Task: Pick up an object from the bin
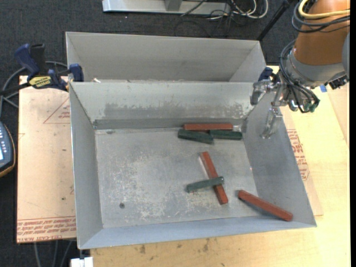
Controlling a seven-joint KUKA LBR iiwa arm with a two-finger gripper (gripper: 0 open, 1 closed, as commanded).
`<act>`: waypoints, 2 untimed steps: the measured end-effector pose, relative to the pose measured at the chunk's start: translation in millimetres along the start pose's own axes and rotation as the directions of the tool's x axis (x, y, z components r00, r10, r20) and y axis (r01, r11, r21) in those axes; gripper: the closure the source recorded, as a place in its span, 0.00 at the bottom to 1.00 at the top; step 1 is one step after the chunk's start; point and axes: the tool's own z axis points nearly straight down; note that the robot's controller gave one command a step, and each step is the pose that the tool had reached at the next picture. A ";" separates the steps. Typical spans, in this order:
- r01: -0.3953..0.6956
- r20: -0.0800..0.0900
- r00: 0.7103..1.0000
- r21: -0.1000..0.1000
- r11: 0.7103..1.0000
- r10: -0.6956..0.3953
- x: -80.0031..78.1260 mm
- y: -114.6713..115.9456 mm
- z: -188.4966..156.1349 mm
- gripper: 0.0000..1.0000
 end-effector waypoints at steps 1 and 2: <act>-0.105 -0.008 0.994 -0.002 0.995 0.105 50.3 20.2 105.1 0.00; 0.318 0.003 0.948 -0.002 0.948 -0.318 46.8 91.3 91.5 0.00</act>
Offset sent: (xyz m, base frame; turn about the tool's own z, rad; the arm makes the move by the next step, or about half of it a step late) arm -0.0478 0.0185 -0.1000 0.1054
